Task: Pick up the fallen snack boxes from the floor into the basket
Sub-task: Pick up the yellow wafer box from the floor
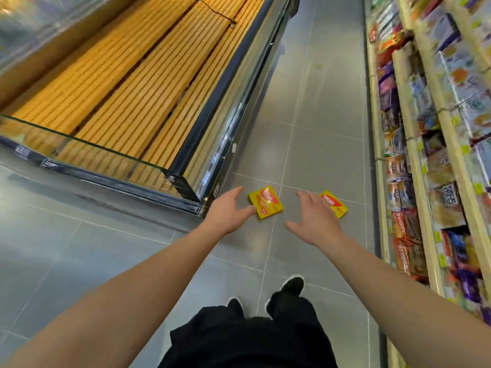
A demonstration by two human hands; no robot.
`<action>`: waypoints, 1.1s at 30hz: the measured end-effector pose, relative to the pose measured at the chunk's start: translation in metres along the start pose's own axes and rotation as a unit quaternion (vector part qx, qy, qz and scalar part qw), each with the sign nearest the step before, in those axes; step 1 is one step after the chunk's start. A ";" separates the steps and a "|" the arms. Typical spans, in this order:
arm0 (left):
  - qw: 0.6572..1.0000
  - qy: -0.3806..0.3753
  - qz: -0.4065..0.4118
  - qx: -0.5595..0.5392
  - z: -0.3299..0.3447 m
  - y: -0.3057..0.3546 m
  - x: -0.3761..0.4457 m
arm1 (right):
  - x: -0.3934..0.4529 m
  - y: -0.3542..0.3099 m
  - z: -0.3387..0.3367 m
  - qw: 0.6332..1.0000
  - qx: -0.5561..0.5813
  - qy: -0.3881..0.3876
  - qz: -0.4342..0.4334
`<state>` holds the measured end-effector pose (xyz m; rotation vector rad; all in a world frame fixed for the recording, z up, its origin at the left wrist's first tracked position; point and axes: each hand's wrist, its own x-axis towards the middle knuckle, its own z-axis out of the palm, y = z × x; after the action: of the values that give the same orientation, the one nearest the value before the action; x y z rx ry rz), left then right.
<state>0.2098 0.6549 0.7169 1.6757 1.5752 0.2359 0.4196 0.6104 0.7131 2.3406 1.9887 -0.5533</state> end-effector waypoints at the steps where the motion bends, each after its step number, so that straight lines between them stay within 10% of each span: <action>1: 1.000 0.001 -0.005 -0.003 0.000 0.002 0.016 | 0.017 0.002 0.000 1.000 0.001 -0.006 -0.004; 20: 0.976 -0.012 -0.214 -0.030 0.071 0.038 0.328 | 0.375 0.112 0.053 0.979 0.062 -0.192 -0.033; 33: 0.941 -0.114 -0.311 -0.063 0.273 -0.135 0.532 | 0.522 0.184 0.322 0.943 0.159 -0.259 0.136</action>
<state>0.3884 1.0070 0.2479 0.9961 1.7773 -0.1767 0.5796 0.9951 0.2272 2.2420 1.3990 -1.3814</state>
